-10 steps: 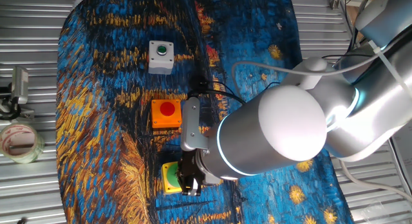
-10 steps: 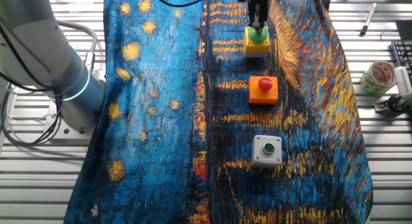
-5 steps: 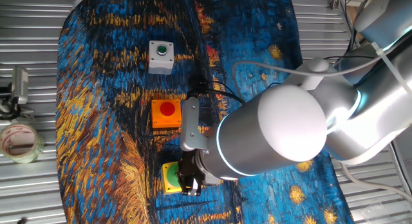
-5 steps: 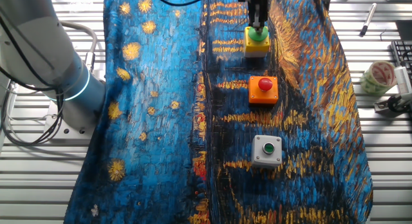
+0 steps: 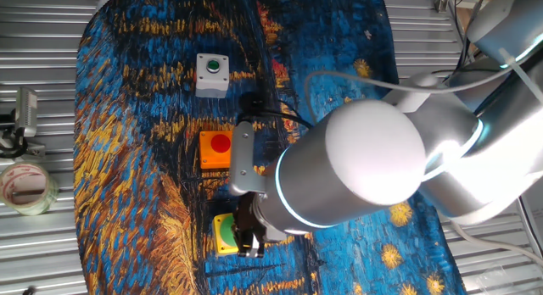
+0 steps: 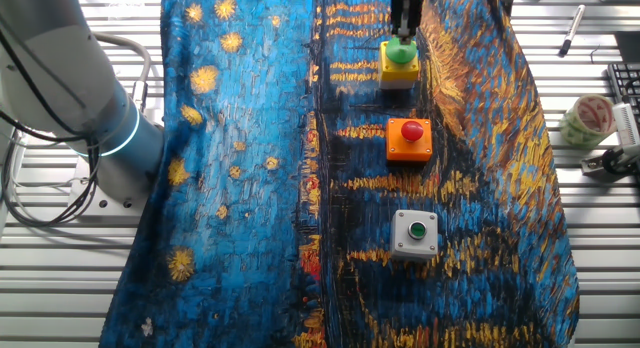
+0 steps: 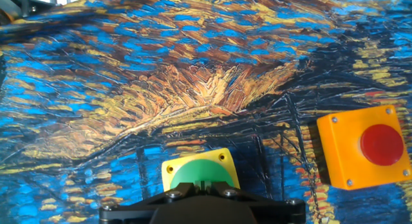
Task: Press three buttons from left to right in sequence
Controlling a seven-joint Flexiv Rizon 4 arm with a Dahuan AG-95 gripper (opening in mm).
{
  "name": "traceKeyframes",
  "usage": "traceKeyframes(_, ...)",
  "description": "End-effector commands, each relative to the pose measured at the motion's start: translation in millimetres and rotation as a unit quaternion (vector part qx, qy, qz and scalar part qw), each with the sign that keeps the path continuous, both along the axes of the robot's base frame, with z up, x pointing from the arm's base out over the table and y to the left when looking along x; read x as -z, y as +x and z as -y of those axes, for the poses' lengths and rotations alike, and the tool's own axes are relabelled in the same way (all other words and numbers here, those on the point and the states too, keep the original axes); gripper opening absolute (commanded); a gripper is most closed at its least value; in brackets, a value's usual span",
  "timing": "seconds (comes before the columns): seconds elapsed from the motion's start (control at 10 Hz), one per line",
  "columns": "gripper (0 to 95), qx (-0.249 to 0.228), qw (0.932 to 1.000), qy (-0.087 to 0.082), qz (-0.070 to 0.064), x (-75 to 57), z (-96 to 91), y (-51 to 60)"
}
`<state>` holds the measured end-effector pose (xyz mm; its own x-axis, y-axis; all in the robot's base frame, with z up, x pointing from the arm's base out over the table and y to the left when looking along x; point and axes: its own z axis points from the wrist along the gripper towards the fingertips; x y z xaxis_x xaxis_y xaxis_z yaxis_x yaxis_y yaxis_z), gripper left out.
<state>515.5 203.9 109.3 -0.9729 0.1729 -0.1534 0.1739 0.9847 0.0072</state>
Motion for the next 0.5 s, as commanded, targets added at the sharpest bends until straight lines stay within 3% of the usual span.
traceKeyframes(0.1,0.0,0.0,1.0,0.0,-0.002,-2.1,-1.7,0.2)
traceKeyframes(0.5,0.0,0.002,0.9998,0.006,-0.019,-23.1,-3.2,-0.2)
